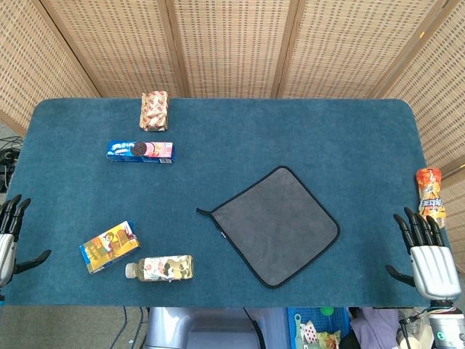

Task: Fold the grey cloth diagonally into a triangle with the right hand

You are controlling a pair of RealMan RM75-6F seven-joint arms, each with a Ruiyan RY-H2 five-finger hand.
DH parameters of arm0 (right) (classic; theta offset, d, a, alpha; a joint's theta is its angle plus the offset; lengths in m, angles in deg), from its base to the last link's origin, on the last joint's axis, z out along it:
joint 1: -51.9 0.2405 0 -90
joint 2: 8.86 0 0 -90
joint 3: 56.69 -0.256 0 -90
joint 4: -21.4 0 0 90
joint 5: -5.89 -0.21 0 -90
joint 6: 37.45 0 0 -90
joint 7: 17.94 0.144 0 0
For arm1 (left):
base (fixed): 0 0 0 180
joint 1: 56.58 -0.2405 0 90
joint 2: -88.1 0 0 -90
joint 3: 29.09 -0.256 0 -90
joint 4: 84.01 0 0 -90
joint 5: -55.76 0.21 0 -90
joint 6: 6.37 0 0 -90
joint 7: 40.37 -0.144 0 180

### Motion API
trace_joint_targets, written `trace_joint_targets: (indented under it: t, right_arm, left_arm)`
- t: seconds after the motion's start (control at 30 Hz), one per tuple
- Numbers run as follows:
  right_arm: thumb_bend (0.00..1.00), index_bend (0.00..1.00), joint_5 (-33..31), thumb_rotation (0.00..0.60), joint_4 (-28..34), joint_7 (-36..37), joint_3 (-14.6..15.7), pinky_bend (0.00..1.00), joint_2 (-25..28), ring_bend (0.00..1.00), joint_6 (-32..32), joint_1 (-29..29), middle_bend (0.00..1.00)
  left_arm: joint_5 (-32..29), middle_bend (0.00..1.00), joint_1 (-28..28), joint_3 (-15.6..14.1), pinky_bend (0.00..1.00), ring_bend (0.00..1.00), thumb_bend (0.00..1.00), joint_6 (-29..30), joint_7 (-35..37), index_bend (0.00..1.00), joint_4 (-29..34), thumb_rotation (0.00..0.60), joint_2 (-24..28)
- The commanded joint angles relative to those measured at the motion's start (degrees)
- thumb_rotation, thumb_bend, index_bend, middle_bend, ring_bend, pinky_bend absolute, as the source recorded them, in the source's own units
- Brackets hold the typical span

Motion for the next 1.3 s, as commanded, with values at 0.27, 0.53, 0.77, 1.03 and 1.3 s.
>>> trace_joint_targets:
  t: [0.27, 0.53, 0.77, 1.03, 1.3]
  right_arm:
    - [0.09, 0.00, 0.16, 0.600, 0.12, 0.15, 0.09, 0.00, 0.11, 0.00, -0.09, -0.08, 0.00]
    - [0.09, 0.00, 0.65, 0.600, 0.63, 0.07, 0.06, 0.00, 0.32, 0.00, -0.81, -0.27, 0.00]
    - [0.09, 0.00, 0.64, 0.600, 0.54, -0.22, 0.27, 0.00, 0.23, 0.00, -0.27, -0.15, 0.00]
    - [0.09, 0.00, 0.87, 0.600, 0.68, -0.22, 0.42, 0.00, 0.30, 0.00, -0.30, -0.20, 0.00]
    - [0.09, 0.00, 1.58, 0.600, 1.09, -0.77, 0.72, 0.00, 0.17, 0.00, -0.50, -0.26, 0.00]
  left_arm:
    - [0.38, 0.00, -0.12, -0.15, 0.00, 0.00, 0.15, 0.31, 0.04, 0.00, 0.12, 0.600, 0.10]
    - [0.47, 0.00, -0.03, -0.07, 0.00, 0.00, 0.15, 0.32, 0.20, 0.00, 0.20, 0.600, 0.11]
    - [0.34, 0.00, 0.16, -0.10, 0.00, 0.00, 0.15, -0.07, -0.15, 0.00, 0.04, 0.600, -0.07]
    - [0.43, 0.00, 0.00, -0.08, 0.00, 0.00, 0.15, 0.31, -0.14, 0.00, 0.31, 0.600, 0.05]
    - [0.31, 0.00, 0.09, -0.06, 0.00, 0.00, 0.15, 0.08, 0.09, 0.00, 0.32, 0.600, 0.11]
